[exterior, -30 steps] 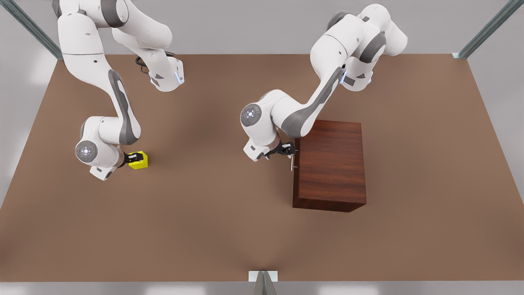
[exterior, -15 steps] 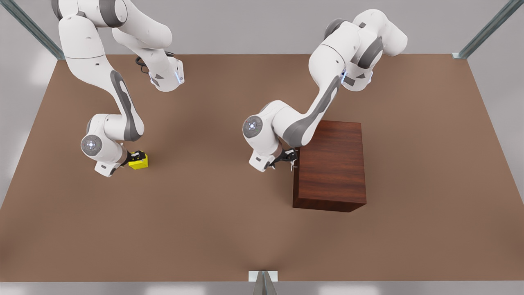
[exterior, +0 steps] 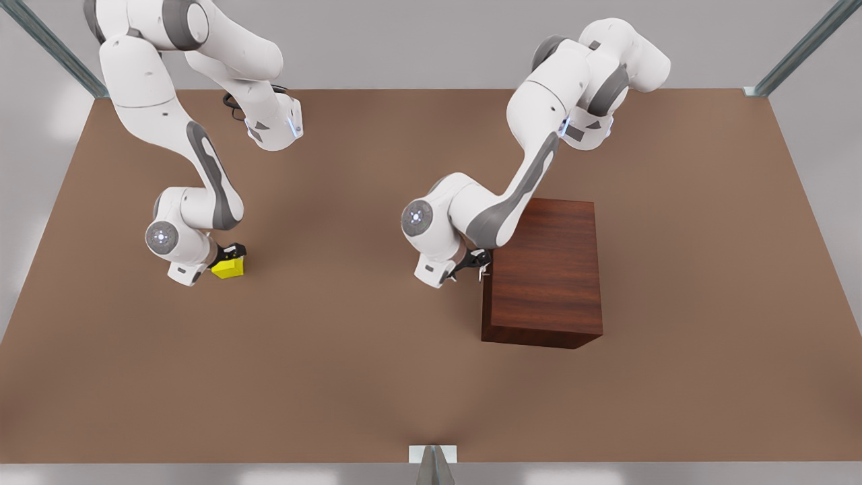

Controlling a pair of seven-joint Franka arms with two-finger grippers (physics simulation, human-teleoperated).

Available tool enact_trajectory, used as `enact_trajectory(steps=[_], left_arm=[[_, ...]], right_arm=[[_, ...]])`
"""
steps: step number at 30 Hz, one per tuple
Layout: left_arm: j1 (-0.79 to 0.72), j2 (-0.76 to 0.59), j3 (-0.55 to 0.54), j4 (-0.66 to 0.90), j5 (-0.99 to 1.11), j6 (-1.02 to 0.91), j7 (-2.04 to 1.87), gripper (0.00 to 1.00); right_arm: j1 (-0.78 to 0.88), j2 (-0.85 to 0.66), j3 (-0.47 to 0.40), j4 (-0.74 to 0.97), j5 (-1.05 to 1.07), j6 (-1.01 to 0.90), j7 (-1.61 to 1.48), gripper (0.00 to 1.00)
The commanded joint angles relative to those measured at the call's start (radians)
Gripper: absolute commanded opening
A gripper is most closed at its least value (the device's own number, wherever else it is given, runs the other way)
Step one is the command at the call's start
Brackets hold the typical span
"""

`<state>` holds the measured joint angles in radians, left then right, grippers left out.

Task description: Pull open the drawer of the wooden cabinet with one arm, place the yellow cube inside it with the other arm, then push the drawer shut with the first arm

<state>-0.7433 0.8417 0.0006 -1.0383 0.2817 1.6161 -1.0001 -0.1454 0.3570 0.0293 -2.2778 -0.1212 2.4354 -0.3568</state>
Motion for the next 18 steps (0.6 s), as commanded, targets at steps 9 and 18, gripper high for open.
enact_trajectory(steps=[9, 18], left_arm=[[0.007, 0.008, -0.005, 0.000, -0.035, -0.047, 0.075, 0.89], [0.002, 0.028, -0.008, 0.004, -0.047, -0.038, 0.075, 0.89]], right_arm=[[-0.008, 0.036, 0.001, -0.002, 0.002, 0.051, -0.028, 0.94], [-0.008, 0.025, 0.003, 0.035, 0.000, -0.001, -0.028, 0.51]])
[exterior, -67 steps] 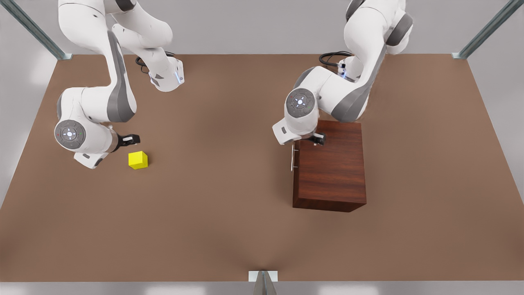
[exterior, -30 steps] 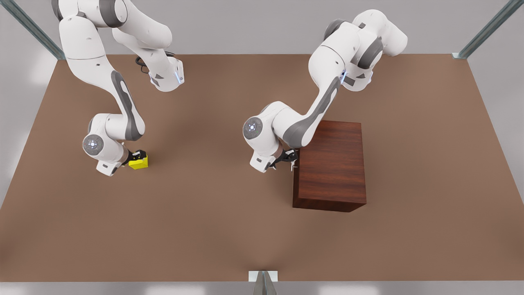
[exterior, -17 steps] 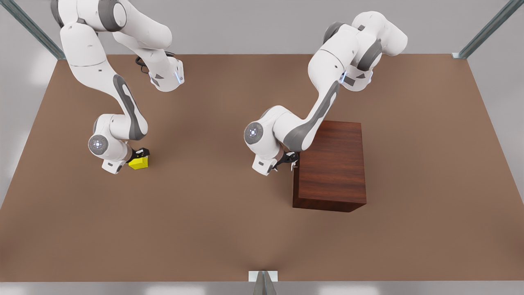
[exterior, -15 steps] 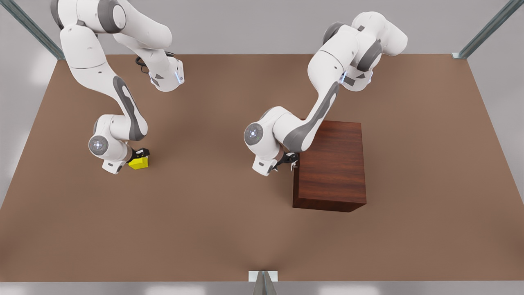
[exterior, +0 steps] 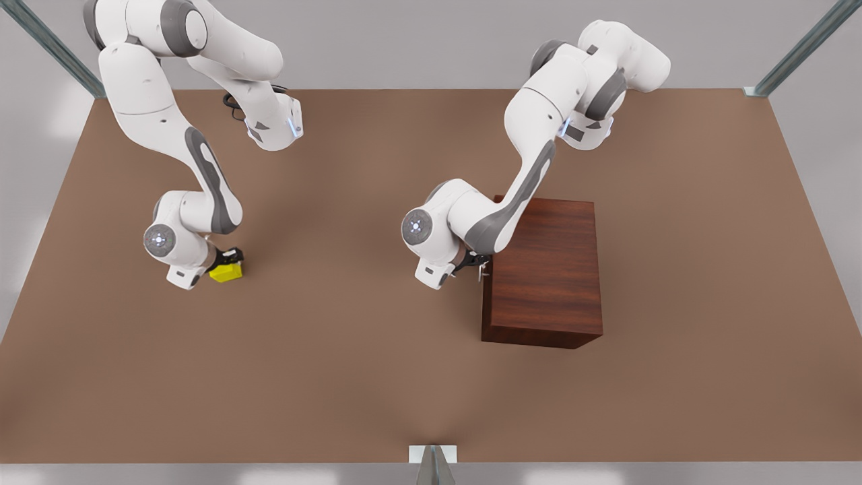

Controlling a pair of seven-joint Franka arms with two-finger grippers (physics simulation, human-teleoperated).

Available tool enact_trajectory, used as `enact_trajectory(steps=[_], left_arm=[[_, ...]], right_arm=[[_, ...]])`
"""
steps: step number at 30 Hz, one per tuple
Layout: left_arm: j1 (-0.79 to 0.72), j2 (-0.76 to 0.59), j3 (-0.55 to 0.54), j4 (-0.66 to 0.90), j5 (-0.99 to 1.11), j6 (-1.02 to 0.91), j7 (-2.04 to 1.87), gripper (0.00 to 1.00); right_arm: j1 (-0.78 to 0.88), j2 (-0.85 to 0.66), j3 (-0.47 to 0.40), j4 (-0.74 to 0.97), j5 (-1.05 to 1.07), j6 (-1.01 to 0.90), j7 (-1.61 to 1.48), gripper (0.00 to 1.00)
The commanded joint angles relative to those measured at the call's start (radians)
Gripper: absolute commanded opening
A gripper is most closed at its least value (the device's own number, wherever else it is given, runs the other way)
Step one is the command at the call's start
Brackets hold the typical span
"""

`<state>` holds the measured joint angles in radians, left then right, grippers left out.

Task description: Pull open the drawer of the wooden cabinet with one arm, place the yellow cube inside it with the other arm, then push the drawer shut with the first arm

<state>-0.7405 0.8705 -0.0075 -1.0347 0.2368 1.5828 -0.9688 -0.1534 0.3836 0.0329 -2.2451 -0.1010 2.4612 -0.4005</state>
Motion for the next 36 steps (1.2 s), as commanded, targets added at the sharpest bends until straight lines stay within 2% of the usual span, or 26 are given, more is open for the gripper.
enact_trajectory(steps=[1, 9, 22, 36], left_arm=[[0.000, -0.001, 0.000, 0.001, -0.002, -0.004, 0.042, 0.89], [-0.010, 0.002, -0.019, 0.027, -0.016, -0.003, 0.036, 0.90], [-0.020, 0.031, -0.038, 0.056, -0.030, 0.002, 0.018, 0.90], [-0.065, 0.054, -0.035, 0.099, -0.045, 0.037, 0.019, 0.91]], right_arm=[[0.002, -0.002, 0.001, 0.018, -0.020, -0.053, 0.016, 0.50], [0.014, -0.011, 0.058, 0.193, -0.016, -0.225, 0.002, 0.50], [0.072, 0.021, 0.056, 0.317, -0.017, -0.225, -0.138, 0.50], [0.069, 0.046, 0.056, 0.367, -0.013, -0.225, -0.244, 0.50]])
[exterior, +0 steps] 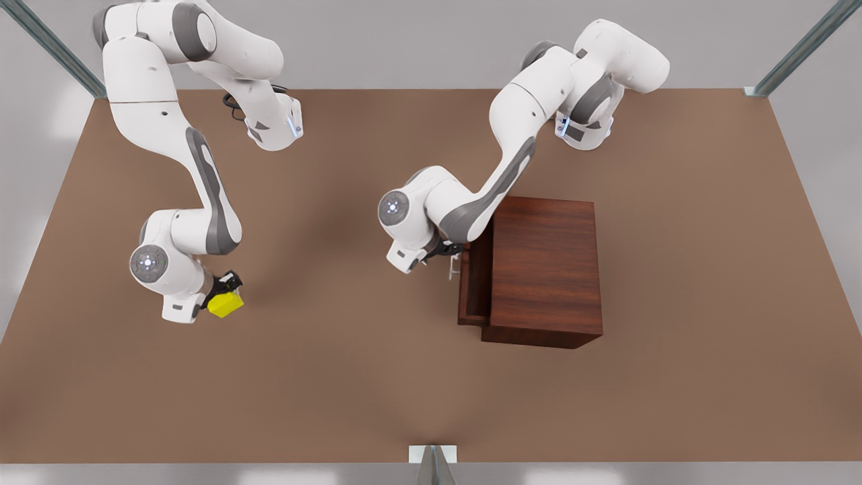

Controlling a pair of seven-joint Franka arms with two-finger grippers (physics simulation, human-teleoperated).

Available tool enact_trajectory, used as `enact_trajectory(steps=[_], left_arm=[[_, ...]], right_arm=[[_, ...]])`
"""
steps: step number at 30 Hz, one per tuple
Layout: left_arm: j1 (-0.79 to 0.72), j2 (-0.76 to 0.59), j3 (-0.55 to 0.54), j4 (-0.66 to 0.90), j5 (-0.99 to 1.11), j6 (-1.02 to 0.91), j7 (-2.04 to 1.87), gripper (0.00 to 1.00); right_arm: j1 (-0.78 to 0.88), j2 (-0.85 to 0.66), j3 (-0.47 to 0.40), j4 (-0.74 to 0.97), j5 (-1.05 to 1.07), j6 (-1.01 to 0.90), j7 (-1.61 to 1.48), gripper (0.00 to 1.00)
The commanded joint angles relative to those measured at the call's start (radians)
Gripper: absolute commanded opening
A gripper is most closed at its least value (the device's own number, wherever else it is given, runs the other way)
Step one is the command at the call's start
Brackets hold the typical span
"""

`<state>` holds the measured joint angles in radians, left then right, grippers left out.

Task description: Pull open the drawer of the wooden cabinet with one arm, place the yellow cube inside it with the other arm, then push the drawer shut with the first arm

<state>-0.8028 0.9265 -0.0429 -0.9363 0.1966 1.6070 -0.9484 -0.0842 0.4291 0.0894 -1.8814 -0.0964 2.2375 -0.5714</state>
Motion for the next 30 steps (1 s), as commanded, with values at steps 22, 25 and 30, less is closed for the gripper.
enact_trajectory(steps=[22, 25, 30], left_arm=[[0.174, -0.368, 0.003, 0.100, -0.097, -0.544, 0.003, 1.00], [0.396, -0.432, -0.002, 0.096, -0.118, -0.644, 0.496, 1.00], [0.652, -0.649, 0.001, -0.288, -0.187, -0.415, 0.806, 1.00]], right_arm=[[0.052, 0.132, 0.157, 0.255, 0.055, -0.002, -0.257, 0.49], [0.156, 0.131, 0.176, 0.329, 0.053, -0.002, -0.269, 0.49], [0.268, 0.158, 0.227, 0.418, 0.058, 0.011, -0.274, 0.49]])
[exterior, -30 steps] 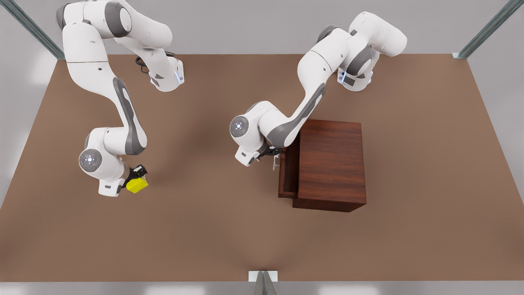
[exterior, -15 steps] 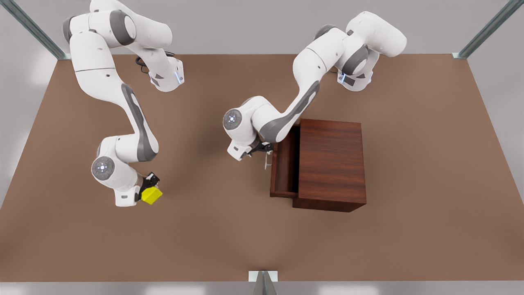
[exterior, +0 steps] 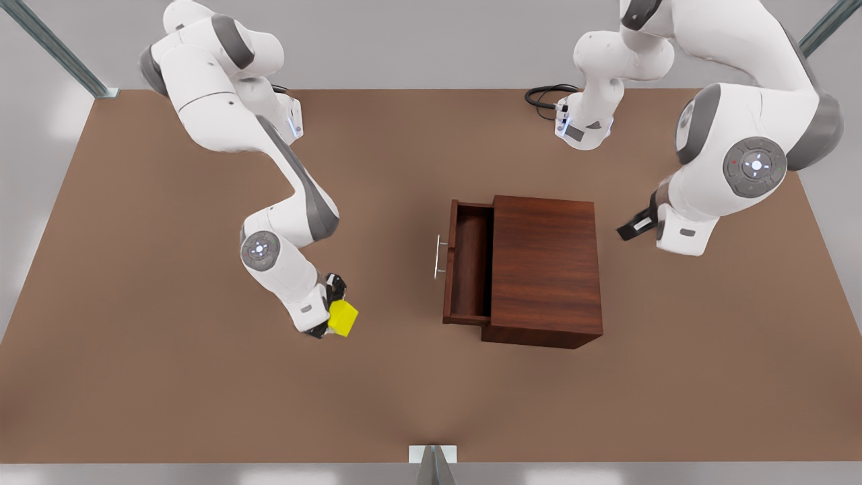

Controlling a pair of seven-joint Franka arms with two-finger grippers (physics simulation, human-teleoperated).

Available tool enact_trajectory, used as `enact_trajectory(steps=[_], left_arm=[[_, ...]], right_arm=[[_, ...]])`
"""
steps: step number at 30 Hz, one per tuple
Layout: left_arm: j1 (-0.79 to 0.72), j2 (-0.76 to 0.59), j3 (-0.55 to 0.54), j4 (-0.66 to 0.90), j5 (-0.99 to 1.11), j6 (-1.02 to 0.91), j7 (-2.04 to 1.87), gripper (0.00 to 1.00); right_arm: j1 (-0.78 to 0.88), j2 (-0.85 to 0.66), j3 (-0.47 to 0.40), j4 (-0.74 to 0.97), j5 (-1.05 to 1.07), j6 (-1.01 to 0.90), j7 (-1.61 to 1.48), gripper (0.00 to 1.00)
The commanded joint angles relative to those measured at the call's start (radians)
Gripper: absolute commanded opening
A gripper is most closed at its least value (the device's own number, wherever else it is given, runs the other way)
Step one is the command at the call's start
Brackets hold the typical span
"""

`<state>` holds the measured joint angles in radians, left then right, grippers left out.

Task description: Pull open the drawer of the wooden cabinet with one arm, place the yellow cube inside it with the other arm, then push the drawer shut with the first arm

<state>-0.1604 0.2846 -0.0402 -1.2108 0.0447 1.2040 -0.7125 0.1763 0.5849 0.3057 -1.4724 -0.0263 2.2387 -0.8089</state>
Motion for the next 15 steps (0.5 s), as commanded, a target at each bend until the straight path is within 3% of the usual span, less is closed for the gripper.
enact_trajectory(steps=[1, 15], left_arm=[[0.013, -0.008, -0.001, -0.015, -0.034, -0.027, 0.570, 1.00], [0.027, -0.012, -0.003, -0.013, -0.032, -0.087, 0.571, 1.00]], right_arm=[[0.023, 0.004, 0.018, 0.021, -0.012, 0.010, -0.033, 0.49], [0.310, 0.067, 0.032, 0.153, 0.083, 0.010, 0.024, 0.49]])
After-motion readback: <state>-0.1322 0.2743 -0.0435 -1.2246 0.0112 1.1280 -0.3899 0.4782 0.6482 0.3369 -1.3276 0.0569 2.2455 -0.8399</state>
